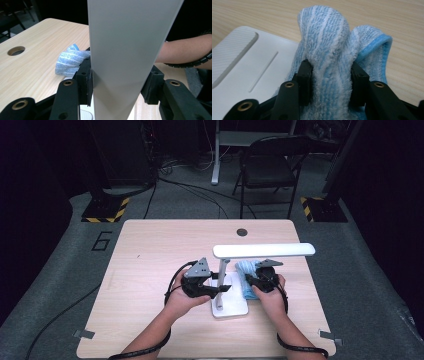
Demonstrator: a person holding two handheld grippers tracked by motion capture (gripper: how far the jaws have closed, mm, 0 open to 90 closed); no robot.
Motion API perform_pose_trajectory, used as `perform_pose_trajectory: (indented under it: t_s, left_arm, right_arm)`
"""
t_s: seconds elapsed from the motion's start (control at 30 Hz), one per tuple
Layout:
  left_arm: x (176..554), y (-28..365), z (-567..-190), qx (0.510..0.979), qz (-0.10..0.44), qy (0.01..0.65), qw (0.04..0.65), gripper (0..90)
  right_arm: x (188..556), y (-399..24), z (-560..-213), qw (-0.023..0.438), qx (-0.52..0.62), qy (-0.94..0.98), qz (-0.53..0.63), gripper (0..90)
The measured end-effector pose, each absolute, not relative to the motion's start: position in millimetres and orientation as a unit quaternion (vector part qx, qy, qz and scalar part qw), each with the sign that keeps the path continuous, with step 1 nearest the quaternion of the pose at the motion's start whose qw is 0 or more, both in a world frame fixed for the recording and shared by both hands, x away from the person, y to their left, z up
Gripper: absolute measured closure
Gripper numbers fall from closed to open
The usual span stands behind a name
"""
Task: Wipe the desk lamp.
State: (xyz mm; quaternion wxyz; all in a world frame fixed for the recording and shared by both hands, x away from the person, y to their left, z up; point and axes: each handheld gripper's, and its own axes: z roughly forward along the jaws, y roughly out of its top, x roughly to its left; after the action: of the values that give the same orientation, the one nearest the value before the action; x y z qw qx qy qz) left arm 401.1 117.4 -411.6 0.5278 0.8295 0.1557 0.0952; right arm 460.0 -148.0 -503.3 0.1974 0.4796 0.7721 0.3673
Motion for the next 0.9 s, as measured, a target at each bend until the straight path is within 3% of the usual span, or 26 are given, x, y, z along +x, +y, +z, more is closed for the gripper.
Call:
perform_pose_trajectory:
  t_s: [0.17, 0.47, 0.9]
  left_arm:
    - [403.3, 120.5, -411.9, 0.829, 0.093, 0.155, 0.529, 52.3]
    - [404.9, 121.3, -411.8, 0.831, 0.086, 0.158, 0.527, 52.0]
    - [405.0, 120.8, -411.7, 0.832, 0.088, 0.158, 0.524, 52.1]
  right_arm:
    - [467.4, -140.0, -506.1, 0.187, 0.495, 0.768, 0.362, 56.4]
    - [469.7, -134.2, -513.1, 0.178, 0.488, 0.768, 0.376, 62.7]
    - [452.3, -140.6, -510.9, 0.152, 0.472, 0.788, 0.365, 64.8]
